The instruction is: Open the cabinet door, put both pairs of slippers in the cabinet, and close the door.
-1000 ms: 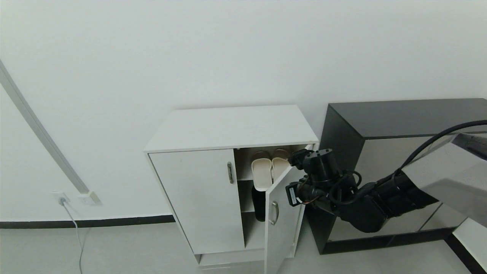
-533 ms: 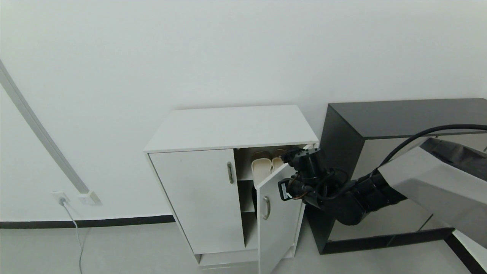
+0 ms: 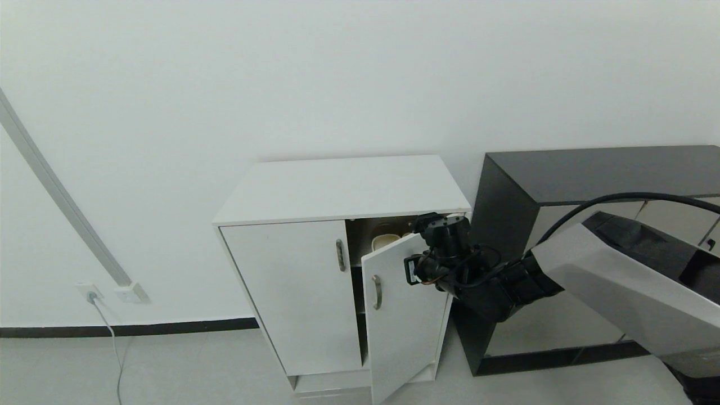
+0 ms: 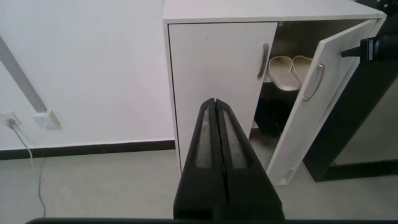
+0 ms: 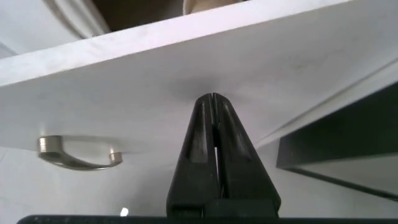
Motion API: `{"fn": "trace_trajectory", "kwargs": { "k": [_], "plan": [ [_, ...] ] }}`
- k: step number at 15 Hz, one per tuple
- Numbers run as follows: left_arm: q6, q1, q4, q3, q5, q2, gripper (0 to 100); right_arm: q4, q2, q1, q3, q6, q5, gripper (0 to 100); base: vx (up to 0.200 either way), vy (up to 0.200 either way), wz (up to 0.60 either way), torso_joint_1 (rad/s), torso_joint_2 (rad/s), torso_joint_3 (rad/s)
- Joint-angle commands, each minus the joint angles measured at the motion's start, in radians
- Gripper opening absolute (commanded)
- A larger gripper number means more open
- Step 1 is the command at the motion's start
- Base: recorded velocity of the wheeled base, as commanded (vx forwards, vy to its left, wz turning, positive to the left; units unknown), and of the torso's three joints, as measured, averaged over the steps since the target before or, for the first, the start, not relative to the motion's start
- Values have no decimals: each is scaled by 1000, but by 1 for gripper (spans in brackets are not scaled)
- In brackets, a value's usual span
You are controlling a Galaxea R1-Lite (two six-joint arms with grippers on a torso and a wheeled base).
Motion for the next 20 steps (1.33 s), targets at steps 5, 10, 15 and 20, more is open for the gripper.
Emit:
{"fn": "trace_trajectory", "kwargs": {
  "k": [5, 10, 15, 20],
  "plan": [
    [0, 0, 0, 0, 1, 1, 0, -5, 57, -8, -95, 0, 2, 0, 0, 0, 0, 0, 0, 0],
    [0, 0, 0, 0, 1, 1, 0, -5, 121, -26, -191, 0, 2, 0, 0, 0, 0, 0, 0, 0],
    [0, 0, 0, 0, 1, 1, 0, -7, 157, -42, -260, 0, 2, 0, 0, 0, 0, 0, 0, 0],
    [0, 0, 0, 0, 1, 1, 0, -8, 181, -42, -306, 0, 2, 0, 0, 0, 0, 0, 0, 0]
  ]
}}
